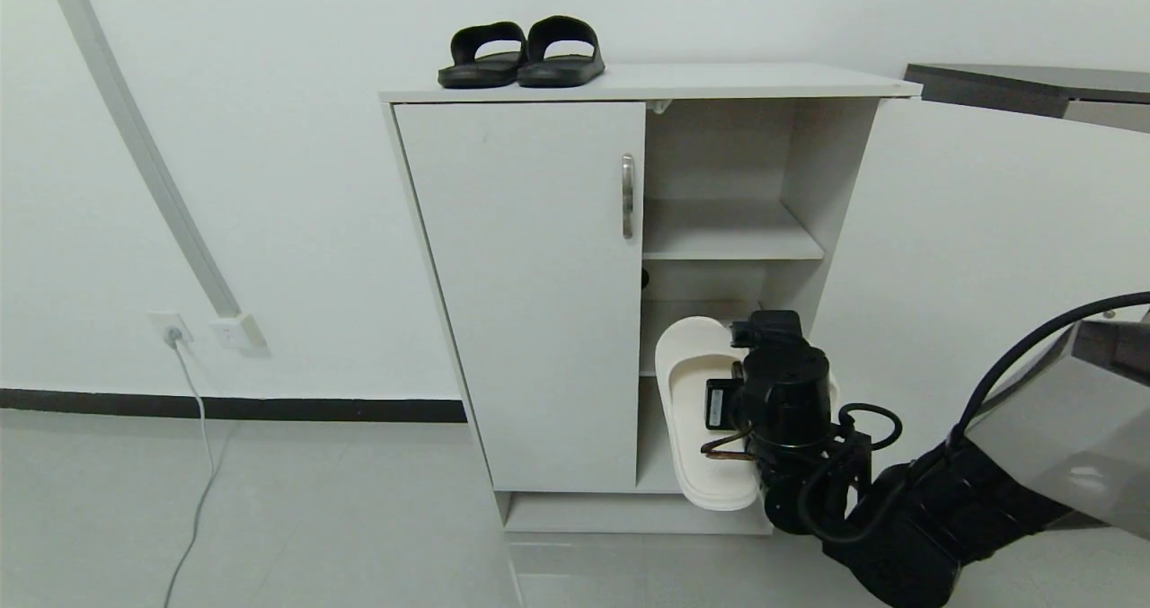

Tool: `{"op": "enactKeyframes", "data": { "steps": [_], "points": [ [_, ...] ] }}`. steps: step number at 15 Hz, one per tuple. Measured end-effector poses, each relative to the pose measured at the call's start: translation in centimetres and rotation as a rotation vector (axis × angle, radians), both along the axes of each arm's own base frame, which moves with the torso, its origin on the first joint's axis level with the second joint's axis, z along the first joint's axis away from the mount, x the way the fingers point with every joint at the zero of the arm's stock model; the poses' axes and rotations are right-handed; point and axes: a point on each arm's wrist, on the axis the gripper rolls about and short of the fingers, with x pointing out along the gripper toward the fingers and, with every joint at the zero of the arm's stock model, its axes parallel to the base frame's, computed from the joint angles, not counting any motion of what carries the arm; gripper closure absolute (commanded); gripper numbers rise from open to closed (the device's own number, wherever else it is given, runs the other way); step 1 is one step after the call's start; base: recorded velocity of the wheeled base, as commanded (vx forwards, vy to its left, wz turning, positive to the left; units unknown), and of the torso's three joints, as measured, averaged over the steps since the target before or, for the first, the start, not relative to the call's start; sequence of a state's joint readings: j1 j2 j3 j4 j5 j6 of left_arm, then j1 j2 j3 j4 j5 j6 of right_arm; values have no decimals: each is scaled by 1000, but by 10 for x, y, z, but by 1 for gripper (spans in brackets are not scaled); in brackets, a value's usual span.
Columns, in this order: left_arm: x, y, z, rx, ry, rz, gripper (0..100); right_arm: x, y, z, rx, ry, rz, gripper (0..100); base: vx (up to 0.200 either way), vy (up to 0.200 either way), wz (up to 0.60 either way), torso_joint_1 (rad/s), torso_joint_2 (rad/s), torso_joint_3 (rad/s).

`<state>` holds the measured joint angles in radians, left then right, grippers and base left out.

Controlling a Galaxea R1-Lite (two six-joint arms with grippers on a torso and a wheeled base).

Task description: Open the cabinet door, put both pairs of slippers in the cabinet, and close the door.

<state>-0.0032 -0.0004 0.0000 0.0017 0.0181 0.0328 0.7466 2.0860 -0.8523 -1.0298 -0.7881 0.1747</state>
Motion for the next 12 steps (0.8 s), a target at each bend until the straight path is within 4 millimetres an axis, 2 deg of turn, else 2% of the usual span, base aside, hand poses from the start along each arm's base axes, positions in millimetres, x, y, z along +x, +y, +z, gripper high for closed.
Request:
{"op": "enactKeyframes", "data": {
  "steps": [5, 9, 12],
  "points": [
    [0, 0, 0, -1, -1, 0, 100, 4, 4, -11, -17, 19, 1, 100, 0, -200, 0, 2, 5, 1],
    [0, 0, 0, -6, -2, -1, 100, 5, 7, -24, -33, 44, 24, 100, 0, 0, 0, 0, 0, 0],
    [0, 0, 0, -8, -1, 0, 100, 10, 17, -34, -29, 61, 93, 100, 0, 0, 0, 0, 0, 0]
  ]
}}
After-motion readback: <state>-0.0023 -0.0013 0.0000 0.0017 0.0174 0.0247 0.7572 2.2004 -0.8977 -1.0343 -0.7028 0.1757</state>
